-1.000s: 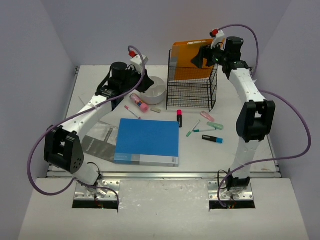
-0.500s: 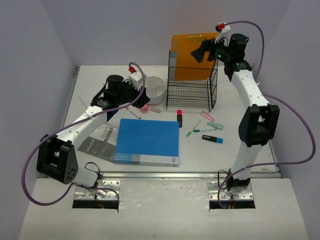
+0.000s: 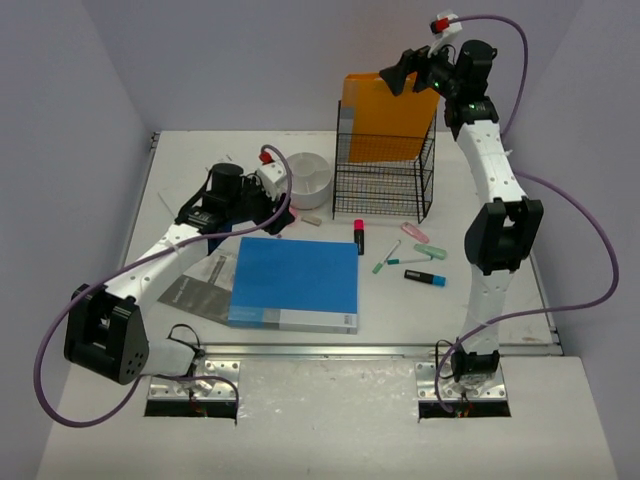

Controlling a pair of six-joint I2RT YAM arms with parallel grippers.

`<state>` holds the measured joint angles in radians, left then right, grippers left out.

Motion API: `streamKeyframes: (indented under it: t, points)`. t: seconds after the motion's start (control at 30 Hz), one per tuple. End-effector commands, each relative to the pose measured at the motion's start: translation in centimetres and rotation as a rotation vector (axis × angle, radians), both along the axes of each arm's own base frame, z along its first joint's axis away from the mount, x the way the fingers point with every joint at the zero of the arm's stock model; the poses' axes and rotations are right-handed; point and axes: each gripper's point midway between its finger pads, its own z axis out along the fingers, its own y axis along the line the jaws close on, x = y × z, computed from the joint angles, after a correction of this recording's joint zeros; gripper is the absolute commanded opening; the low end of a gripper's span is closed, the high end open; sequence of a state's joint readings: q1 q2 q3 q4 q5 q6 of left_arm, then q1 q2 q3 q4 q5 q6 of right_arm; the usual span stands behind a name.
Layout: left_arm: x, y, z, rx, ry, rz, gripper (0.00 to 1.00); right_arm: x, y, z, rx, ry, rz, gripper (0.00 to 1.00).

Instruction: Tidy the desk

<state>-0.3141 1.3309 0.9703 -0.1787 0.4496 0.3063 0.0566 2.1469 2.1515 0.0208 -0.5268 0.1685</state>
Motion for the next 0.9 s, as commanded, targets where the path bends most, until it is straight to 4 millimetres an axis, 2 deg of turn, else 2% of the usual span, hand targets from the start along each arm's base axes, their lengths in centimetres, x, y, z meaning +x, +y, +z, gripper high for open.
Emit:
streamKeyframes:
  t: [0.0,0.13,0.23,0.3,0.37,0.43,0.47,0.53,0.6,0.63,0.67,0.73,0.8,0.87]
  points:
    - [-0.7,0.6,0.7,0.042,-0.076,-0.051,0.54,2.1,0.7,-4.5,-0.033,0.058,-0.028,0.99]
    - [-2.7,1.3,-0.6,0.166,-0.136,-0.193,0.55,2.8,0.3,-5.8,-0.042,0.060,-0.064,0.99]
    - [-4.7,2.2,-2.7,0.232,-0.082,-0.245,0.56,1.8,0.6,-4.9,-0.026,0.064,-0.042,0.99]
    - [-6.0,2.9,-3.6,0.228,-0.019,-0.257,0.55,-0.1,1.2,-3.2,-0.005,0.057,0.004,0.99]
    - [-6.2,4.3,-3.9,0.173,0.041,-0.201,0.55,-1.9,1.8,-1.9,0.000,0.052,0.042,0.99]
    - [-7.0,5.1,-4.2,0.059,0.146,-0.124,0.56,-5.5,2.9,0.1,-0.016,0.037,0.119,0.99]
    - [-7.1,5.9,-4.7,0.041,0.175,-0.085,0.56,-6.3,3.1,0.2,-0.026,0.041,0.134,0.99]
    - [-6.9,7.8,-5.2,-0.039,0.256,0.049,0.55,-10.5,4.0,0.9,-0.073,0.032,0.210,0.99]
    - [-5.9,9.7,-4.8,-0.071,0.266,0.157,0.54,-13.8,4.9,0.7,-0.102,0.036,0.267,0.99]
    - [-5.6,9.8,-4.6,-0.084,0.270,0.169,0.54,-15.0,5.1,0.4,-0.113,0.047,0.286,0.99]
    - [-5.4,10.2,-4.8,-0.113,0.305,0.195,0.54,-16.2,5.6,-1.3,-0.156,0.071,0.314,0.99]
    - [-5.9,10.5,-5.6,-0.147,0.405,0.205,0.54,-18.6,6.2,-2.9,-0.239,0.087,0.351,0.99]
    - [-6.0,11.0,-7.6,-0.156,0.512,0.242,0.54,-19.9,7.1,-4.7,-0.276,0.126,0.379,0.99]
    - [-5.8,12.5,-9.1,-0.185,0.594,0.308,0.54,-20.8,7.5,-5.9,-0.292,0.161,0.399,0.99]
